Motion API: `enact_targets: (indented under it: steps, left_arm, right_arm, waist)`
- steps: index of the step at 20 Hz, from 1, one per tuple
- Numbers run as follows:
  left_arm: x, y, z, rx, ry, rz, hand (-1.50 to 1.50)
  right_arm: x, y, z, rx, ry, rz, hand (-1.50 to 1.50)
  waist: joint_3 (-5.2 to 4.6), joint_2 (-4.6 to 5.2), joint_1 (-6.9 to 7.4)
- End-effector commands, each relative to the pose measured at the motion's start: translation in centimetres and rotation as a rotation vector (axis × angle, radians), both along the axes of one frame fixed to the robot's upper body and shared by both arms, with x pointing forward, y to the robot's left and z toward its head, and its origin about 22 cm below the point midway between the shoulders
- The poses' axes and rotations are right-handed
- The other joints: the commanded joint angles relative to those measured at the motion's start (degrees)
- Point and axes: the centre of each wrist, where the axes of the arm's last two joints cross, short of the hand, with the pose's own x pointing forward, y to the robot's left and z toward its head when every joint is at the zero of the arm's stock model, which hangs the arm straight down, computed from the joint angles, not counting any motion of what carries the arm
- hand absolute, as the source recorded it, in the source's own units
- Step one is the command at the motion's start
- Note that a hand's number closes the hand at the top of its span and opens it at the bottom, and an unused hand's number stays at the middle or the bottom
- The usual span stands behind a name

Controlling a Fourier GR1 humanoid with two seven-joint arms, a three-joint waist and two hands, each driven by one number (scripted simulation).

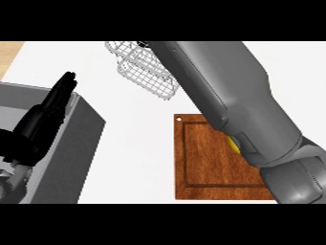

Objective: Pick the eggplant from the cutting board and place it in the tiered basket

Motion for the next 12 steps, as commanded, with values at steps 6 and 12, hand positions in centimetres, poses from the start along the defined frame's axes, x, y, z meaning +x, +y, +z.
enact_targets:
  steps: [6,12]
  left_arm:
    - [-0.5,-2.5,-3.0,-0.078,0.164,-0.043,0.0]
    - [0.0,-3.3,-3.0,-0.055,0.155,-0.083,0.0]
  right_arm:
    - [1.7,-2.8,-2.3,0.411,-0.131,-0.069,-1.5]
    - [2.6,-3.7,-4.3,0.426,-0.244,-0.003,-1.5]
  waist:
    - [-1.19,1.92,1.86]
    - [-1.24,2.41,3.66]
